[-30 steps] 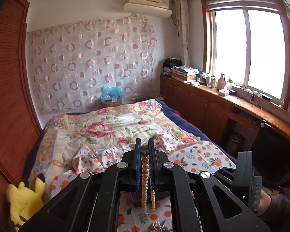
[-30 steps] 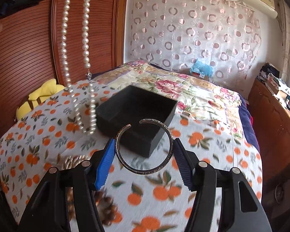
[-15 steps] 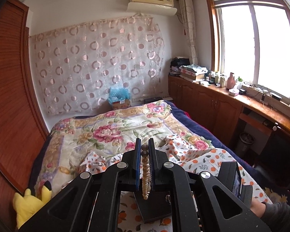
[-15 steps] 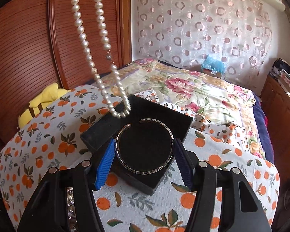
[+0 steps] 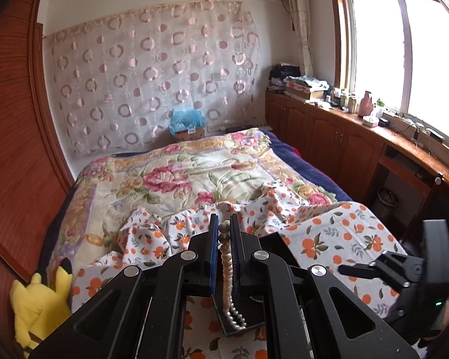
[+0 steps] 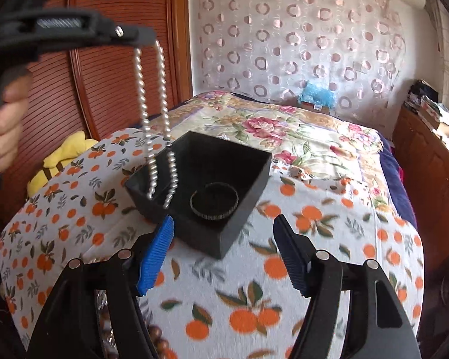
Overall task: Organize jewelry
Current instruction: 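Lower the pearl necklace into the black box and open the left gripper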
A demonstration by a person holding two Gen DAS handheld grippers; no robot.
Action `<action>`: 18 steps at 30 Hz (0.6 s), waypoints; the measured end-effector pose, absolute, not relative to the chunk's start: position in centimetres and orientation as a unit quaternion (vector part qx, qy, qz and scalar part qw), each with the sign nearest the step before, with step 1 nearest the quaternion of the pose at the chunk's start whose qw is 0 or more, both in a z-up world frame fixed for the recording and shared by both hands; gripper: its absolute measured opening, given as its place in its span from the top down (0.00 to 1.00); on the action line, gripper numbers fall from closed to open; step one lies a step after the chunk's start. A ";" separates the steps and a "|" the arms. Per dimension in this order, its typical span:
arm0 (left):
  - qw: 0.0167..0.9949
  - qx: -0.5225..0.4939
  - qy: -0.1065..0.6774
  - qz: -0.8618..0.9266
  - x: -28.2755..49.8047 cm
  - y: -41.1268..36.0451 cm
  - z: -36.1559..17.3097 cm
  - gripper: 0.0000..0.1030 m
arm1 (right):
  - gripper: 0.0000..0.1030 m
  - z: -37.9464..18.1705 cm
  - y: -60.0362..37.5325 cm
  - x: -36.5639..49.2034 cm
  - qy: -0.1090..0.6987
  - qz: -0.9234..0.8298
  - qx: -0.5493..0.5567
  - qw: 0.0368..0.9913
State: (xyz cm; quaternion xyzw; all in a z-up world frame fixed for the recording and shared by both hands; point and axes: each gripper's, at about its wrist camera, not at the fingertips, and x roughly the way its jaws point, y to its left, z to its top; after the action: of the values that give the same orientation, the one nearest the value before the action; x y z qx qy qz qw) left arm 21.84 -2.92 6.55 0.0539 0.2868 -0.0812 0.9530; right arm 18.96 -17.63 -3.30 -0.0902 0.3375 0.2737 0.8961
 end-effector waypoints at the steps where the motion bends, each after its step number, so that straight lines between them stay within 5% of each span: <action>1: 0.952 0.054 0.292 -0.080 22.0 -2.9 6.2 0.93 | 0.31 -3.3 -18.1 18.7 0.338 0.271 -0.087 0.897; 6: 0.946 0.049 0.310 -0.080 21.1 -2.5 4.2 0.93 | 0.31 -3.3 -19.1 16.2 0.331 0.270 -0.076 0.901; 11: 0.942 0.053 0.321 -0.081 18.3 -2.0 1.8 0.81 | 0.31 -3.6 -19.8 13.7 0.333 0.280 -0.061 0.898; 18: 0.934 0.043 0.339 -0.100 13.4 -1.1 -1.4 0.80 | 0.42 -5.3 -19.8 10.3 0.350 0.290 -0.059 0.889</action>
State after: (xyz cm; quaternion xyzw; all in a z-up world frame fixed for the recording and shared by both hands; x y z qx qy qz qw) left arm 13.38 -1.11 -1.45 0.0431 0.3391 -0.1000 0.9344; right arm 10.25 -19.76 -5.28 -0.0591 0.3496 0.2901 0.8889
